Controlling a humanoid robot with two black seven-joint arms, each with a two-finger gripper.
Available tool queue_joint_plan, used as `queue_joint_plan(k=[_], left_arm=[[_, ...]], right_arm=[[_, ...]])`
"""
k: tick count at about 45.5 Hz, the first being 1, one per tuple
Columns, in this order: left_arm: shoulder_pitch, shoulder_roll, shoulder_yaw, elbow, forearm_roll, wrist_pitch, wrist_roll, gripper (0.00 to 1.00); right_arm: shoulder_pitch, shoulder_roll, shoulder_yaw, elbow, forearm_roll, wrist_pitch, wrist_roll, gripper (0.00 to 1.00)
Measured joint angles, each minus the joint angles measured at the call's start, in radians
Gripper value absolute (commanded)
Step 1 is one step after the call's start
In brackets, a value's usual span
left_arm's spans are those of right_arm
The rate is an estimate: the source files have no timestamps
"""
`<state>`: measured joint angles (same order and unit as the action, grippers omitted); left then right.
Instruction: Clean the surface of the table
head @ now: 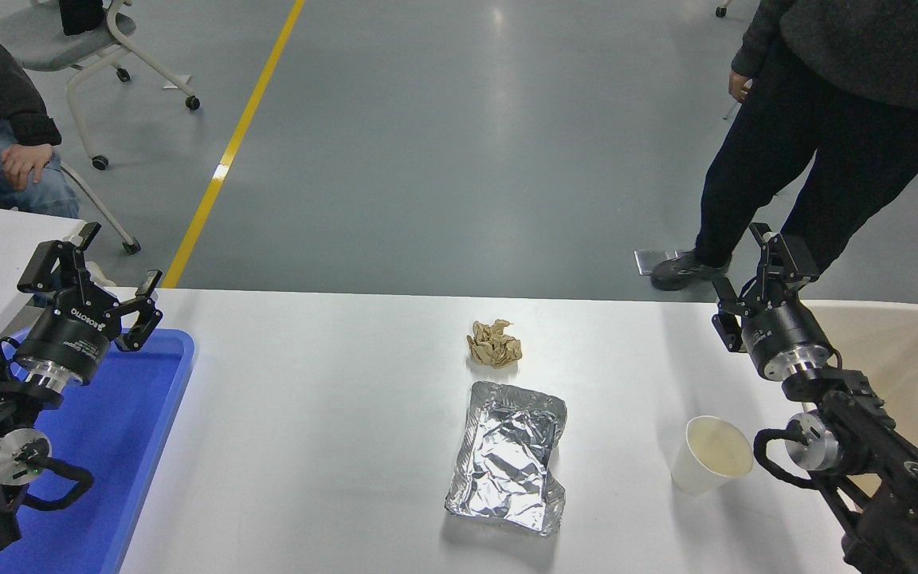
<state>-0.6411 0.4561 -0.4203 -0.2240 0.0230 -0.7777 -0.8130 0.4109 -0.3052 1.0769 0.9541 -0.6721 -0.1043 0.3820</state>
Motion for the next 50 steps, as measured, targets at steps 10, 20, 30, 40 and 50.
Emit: queue_joint_plan(k=[10,20,30,40,50], left_arm=[[0.0,0.0,0.001,-0.001,0.0,0.0,0.0,1.0],[0.0,0.001,0.001,-0.001,0.0,0.0,0.002,1.0],[0.0,0.001,0.002,-0.001,0.0,0.0,0.002,1.0],[0.0,0.001,0.002,0.0,0.0,0.0,0.002,1.0],[0.0,0.001,0.002,0.0,0.0,0.0,0.002,1.0]], right_arm=[[0.0,0.0,0.0,0.0,0.0,0.0,0.0,1.0],[0.001,0.0,0.0,0.001,0.0,0.0,0.0,1.0],[0.003,-0.003,0.0,0.001,0.0,0.001,0.0,1.0],[0.004,-0.006,-0.006,0.002,0.0,0.003,0.0,1.0],[0.004,-0.008,-0.009,0.003,0.0,0.003,0.0,1.0]])
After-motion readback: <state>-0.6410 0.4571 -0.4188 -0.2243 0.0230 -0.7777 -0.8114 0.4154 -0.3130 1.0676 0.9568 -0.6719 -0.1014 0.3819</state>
